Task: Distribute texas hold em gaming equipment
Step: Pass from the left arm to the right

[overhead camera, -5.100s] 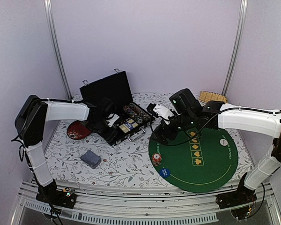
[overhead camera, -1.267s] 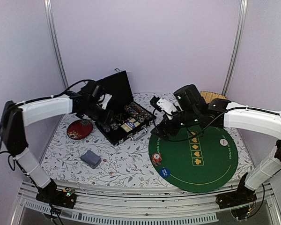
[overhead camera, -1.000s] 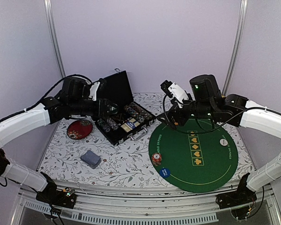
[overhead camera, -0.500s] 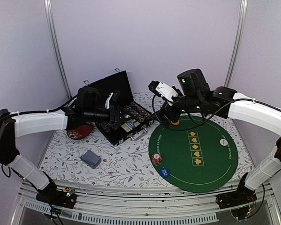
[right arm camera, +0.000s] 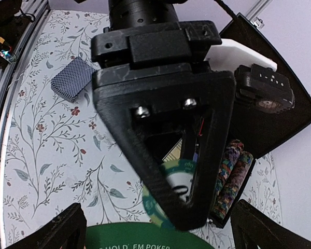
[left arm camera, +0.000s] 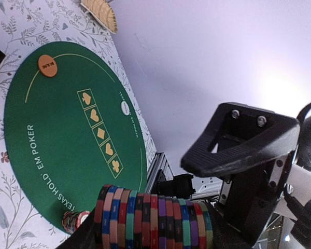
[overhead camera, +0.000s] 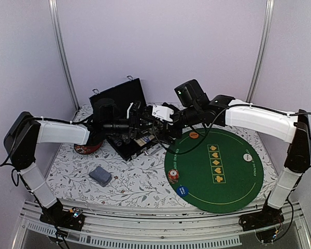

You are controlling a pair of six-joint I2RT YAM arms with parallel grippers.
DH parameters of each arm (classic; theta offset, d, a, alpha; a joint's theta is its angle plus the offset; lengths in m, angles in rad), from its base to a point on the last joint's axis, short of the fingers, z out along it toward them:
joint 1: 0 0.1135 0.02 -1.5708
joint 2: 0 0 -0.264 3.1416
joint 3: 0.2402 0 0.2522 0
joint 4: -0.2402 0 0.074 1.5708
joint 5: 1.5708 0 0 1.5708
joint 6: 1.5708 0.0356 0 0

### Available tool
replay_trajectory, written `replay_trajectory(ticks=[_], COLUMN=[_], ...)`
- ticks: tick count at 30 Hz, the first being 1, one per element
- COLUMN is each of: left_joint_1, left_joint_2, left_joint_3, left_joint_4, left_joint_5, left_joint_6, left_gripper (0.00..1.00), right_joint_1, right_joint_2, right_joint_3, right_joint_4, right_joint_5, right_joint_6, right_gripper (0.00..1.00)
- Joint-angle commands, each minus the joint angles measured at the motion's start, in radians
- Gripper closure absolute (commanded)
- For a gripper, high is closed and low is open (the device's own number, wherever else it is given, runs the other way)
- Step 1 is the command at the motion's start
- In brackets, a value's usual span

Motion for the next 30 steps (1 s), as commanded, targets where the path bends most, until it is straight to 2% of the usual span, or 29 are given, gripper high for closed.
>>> replay_trajectory(ticks=[1, 5, 11, 14, 17, 21, 25, 27, 30], left_joint_1=[-0.008, -0.008, -0.008, -0.009, -0.007, -0.008, -0.007, -0.008, -0.007], left_joint_2=[-0.004, 0.001, 0.002, 0.009, 0.015, 0.02, 0.024, 0.026, 0.027], left_joint_3=[0.006, 0.008, 0.007, 0.007, 0.006, 0.007, 0.003, 0.002, 0.002], left_joint_4=[0.141, 0.149, 0.157, 0.164, 0.169, 0.178, 0.186, 0.189, 0.191], left_joint_5=[0.027, 0.031, 0.028, 0.029, 0.032, 0.033, 0.036, 0.037, 0.04], left_joint_6=[-0.053, -0.058, -0.065, -0.071, -0.076, -0.08, -0.088, -0.089, -0.092], left_gripper=[1.0, 1.0, 1.0, 1.0, 1.0, 1.0, 1.0, 1.0, 1.0], right_joint_1=[-0.027, -0.03, -0.031, -0.031, -0.031, -0.03, -0.031, -0.031, -0.031], right_joint_2=[0.074, 0.125, 0.146, 0.154, 0.155, 0.167, 0.175, 0.175, 0.171], right_joint_3=[0.082, 0.125, 0.127, 0.128, 0.125, 0.123, 0.121, 0.121, 0.121], right_joint_4=[0.008, 0.01, 0.021, 0.037, 0.048, 0.057, 0.07, 0.072, 0.077], right_joint_5=[-0.075, -0.078, -0.081, -0.063, -0.043, -0.03, -0.029, -0.039, -0.054], right_joint_6=[-0.075, -0.085, -0.09, -0.092, -0.094, -0.099, -0.096, -0.096, -0.095], right_gripper=[0.0, 0.06, 0.39, 0.48, 0.48, 0.41, 0.41, 0.45, 0.62])
